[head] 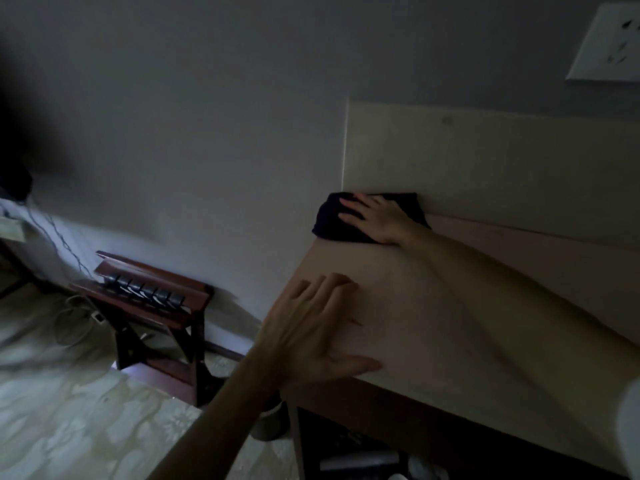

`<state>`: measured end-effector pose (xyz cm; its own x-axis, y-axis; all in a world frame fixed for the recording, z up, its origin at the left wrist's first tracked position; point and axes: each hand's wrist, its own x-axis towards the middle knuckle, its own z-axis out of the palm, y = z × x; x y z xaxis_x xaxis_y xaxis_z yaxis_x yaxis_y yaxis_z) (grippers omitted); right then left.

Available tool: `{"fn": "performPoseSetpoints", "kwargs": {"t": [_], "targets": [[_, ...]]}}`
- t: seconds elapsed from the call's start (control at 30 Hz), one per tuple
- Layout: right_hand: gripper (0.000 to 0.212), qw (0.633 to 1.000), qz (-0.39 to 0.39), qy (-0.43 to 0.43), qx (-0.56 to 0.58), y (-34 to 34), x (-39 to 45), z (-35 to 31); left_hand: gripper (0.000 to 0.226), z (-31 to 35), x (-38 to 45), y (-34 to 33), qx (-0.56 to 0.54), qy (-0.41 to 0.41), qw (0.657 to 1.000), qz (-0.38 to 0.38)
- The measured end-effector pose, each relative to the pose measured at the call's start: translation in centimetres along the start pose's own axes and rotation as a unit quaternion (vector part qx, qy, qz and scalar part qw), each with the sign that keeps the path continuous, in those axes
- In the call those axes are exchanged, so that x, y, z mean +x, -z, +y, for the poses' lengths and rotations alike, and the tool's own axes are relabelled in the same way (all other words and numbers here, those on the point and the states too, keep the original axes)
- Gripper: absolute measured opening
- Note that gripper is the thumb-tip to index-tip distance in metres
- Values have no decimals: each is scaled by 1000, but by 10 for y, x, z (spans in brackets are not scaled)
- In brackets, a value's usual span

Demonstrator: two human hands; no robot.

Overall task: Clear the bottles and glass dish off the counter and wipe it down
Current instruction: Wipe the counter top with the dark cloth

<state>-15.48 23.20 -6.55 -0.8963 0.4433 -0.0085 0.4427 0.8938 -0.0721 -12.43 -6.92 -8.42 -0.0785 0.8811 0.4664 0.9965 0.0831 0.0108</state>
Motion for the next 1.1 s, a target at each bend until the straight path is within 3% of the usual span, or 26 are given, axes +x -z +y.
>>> {"fn": "performPoseSetpoints", "kwargs": {"t": [0.17,0.37,0.53,0.67,0.93,1.1], "targets": [[73,1000,-1,-3,23,4,-56,-13,115,7,1,4,-12,51,999,6],[70,1000,8,5,17,0,-217,-17,120,12,-2,7,-29,36,999,24],[69,1000,19,-6,8,-4,-297,-22,100,21,-5,14,-86,-35,996,-6],[66,1000,1,-13,21,-1,-273,-8,88,46,10,10,-102,-87,991,-16],[67,994,-2,-106,19,8,-123,75,83,39,22,-16,-20,-71,997,-16],[69,993,-10,-116,10,10,-101,89,80,38,22,-17,-9,-79,997,-13]]}}
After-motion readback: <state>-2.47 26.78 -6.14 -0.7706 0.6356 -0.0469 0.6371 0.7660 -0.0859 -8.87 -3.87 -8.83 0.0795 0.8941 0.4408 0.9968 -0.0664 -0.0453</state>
